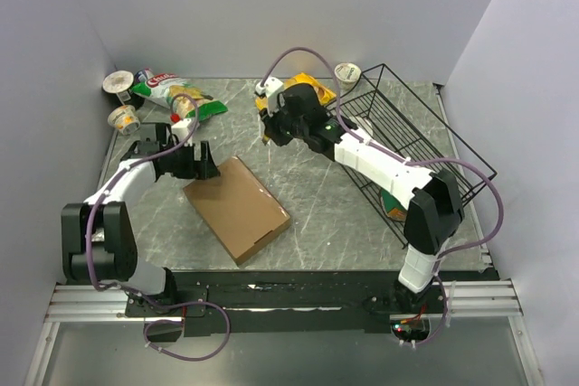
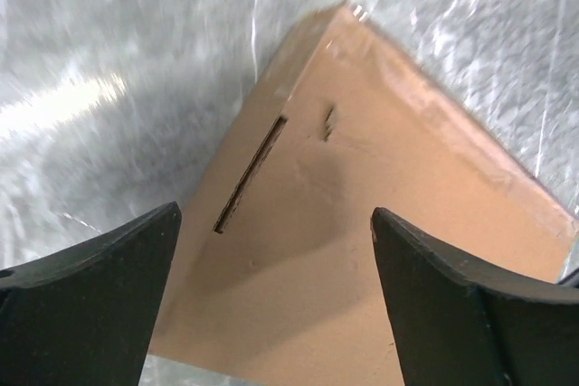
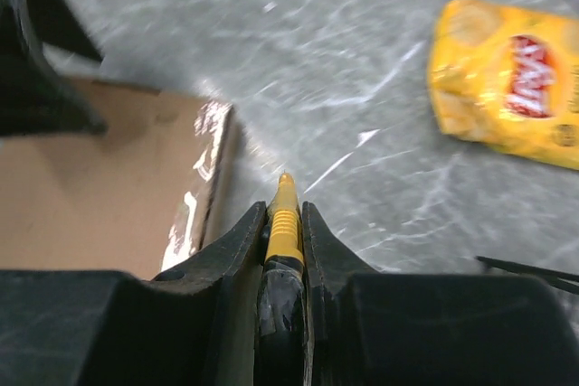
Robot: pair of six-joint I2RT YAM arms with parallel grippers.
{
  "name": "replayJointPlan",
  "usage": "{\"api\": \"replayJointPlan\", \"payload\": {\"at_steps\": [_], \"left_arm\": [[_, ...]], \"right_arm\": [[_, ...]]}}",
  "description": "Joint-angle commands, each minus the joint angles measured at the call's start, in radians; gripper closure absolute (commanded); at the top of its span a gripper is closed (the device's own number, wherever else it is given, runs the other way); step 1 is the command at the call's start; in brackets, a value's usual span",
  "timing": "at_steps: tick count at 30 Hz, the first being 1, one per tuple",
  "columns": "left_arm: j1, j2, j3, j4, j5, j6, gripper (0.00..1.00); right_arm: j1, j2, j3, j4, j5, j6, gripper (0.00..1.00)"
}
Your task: Unpack the express box
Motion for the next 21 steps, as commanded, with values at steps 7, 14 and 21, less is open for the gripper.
{"api": "replayJointPlan", "payload": {"at_steps": [7,14,21], "left_arm": [[-0.027,0.089,0.075,0.068,0.113,0.029,0.09],[-0.027,0.162,0.078,0.099,0.16,0.036,0.14],[-0.029,0.23,0.065,0.082,0.142,0.047,0.19]], "right_arm": [[0.002,-0.035,-0.077,0.243,-0.243,-0.035,1.0],[0.02,0.077,0.007,0.193,-0.21,-0.021,1.0],[0.056,0.143,0.016,0.256,-0.155,-0.027,1.0]]}}
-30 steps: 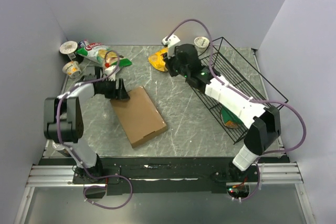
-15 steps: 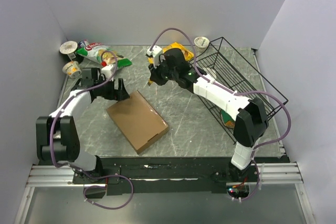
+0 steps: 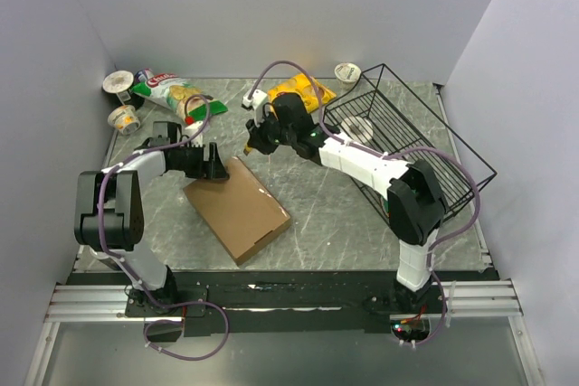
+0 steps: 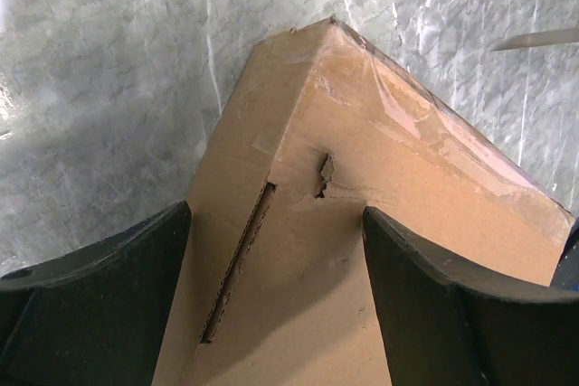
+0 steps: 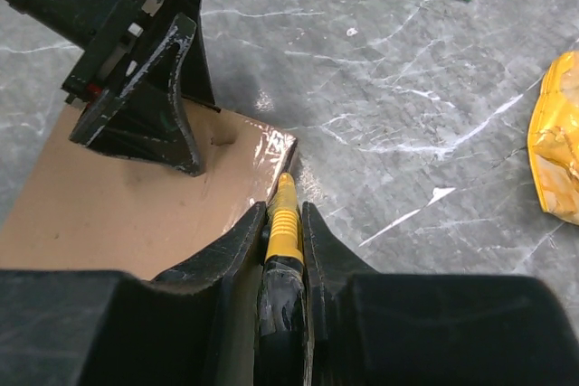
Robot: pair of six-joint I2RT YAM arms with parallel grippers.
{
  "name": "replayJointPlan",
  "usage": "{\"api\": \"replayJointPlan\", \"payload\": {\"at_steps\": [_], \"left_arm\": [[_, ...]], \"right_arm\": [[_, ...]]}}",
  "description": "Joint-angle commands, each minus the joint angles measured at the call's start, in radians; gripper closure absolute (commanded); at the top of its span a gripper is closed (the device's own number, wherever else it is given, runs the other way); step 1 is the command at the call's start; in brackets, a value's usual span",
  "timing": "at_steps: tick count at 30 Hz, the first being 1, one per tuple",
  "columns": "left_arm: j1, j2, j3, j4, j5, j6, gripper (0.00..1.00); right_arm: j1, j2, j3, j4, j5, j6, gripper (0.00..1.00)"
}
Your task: Unpack the express box
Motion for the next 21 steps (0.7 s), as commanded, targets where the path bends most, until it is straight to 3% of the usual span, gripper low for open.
{"api": "replayJointPlan", "payload": {"at_steps": [1,21], "left_arm": [[-0.001,0.02,0.0,0.02,0.014,0.013,0.19],[-0.001,0.009,-0.048,0.038,0.013,-0.003,0.21]], "right_arm": [[0.04,0.031,0.055,0.092,0.056,-0.007,1.0],[0.062,0.096,0.068,0.177,0.158,-0.013,1.0]]}}
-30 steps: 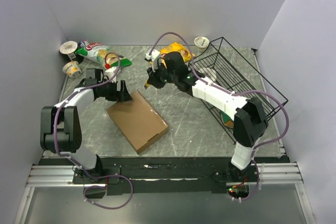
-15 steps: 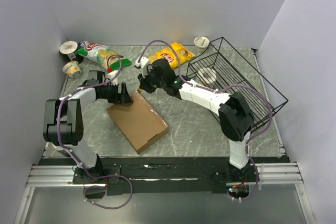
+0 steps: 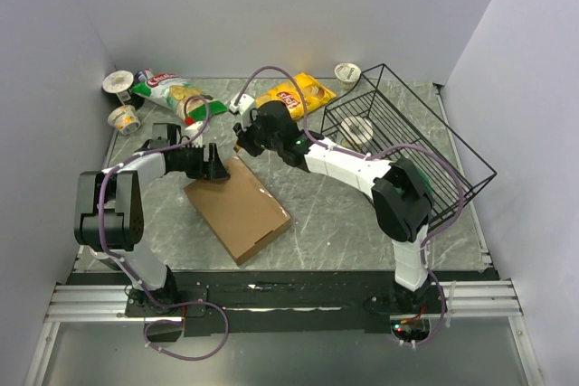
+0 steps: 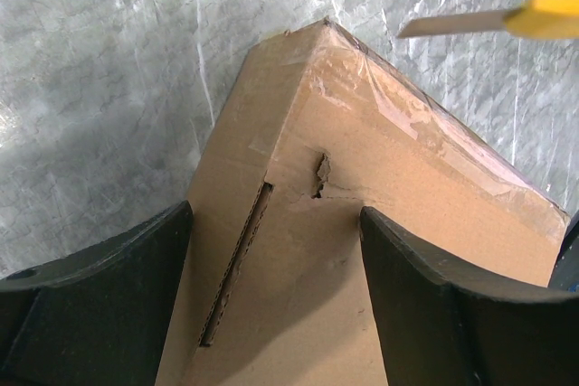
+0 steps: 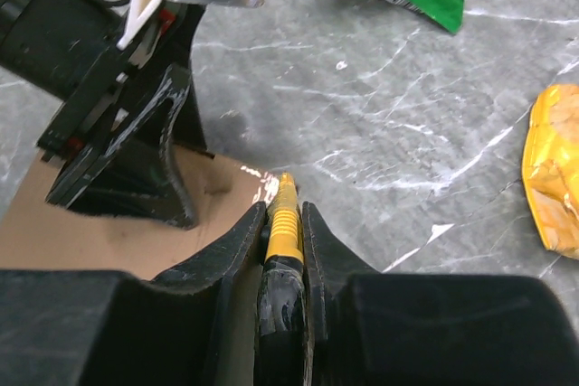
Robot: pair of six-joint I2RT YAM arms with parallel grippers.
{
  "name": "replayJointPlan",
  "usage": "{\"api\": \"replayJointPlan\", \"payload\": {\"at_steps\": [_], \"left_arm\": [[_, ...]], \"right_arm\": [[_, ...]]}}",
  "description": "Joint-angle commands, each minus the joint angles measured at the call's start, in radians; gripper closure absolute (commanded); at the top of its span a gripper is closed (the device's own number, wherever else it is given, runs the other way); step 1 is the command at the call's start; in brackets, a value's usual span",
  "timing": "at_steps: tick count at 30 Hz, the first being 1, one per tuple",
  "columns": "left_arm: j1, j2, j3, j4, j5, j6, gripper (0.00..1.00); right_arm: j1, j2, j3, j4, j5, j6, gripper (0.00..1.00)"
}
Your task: Unpack the express box
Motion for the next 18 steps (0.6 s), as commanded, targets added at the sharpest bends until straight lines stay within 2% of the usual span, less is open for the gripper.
{"api": "replayJointPlan", "payload": {"at_steps": [1,18], "left_arm": [[-0.006,0.006,-0.022,-0.014,-0.026,0.004,0.22],[-0.006,0.004,-0.028,-0.003,-0.027,-0.008,0.23]], "right_arm": [[0.0,0.02,0.046,0.057,0.037,-0.015,1.0],[-0.002,0.043,0.075,0.045,0.076,0.043,1.0]]}}
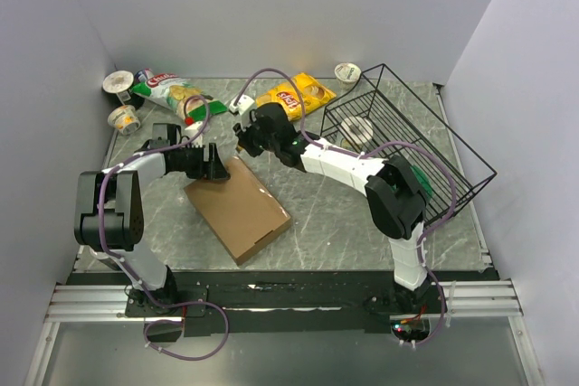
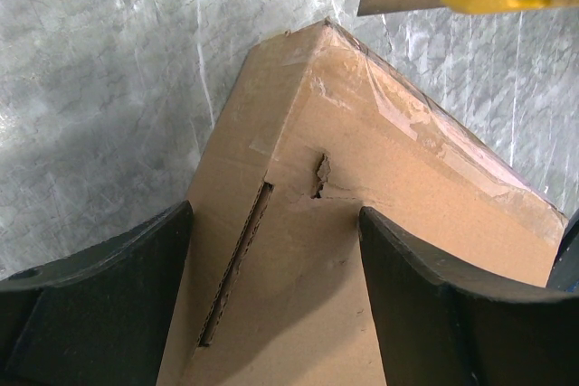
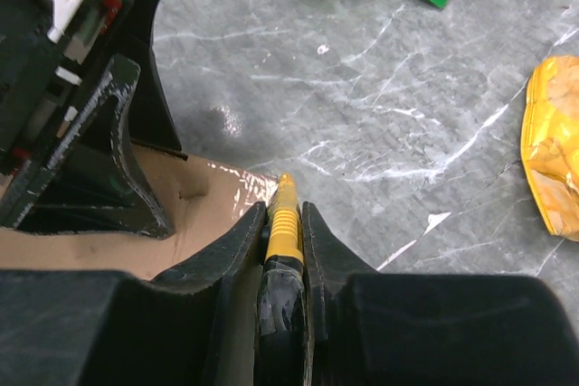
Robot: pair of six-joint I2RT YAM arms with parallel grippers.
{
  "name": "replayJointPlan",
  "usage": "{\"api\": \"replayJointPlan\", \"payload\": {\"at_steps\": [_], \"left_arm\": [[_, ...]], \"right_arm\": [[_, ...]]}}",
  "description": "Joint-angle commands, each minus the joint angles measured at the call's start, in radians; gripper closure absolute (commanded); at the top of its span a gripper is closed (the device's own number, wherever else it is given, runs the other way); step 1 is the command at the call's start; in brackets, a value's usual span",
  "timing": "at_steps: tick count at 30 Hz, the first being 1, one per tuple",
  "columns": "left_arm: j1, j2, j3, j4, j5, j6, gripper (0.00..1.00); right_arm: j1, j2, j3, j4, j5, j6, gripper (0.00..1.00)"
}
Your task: Unpack the express box
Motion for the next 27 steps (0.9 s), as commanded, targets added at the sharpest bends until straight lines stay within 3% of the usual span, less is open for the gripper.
{"api": "replayJointPlan", "payload": {"at_steps": [1,27], "left_arm": [[-0.006,0.006,-0.027,-0.005,-0.025,0.0,0.23],[-0.006,-0.01,-0.033,0.008,-0.025,-0.006,0.24]], "right_arm": [[-0.002,-0.006,0.061,0.039,0.017,0.023,1.0],[0.021,0.008,0.037,0.025,0.04,0.049,1.0]]}}
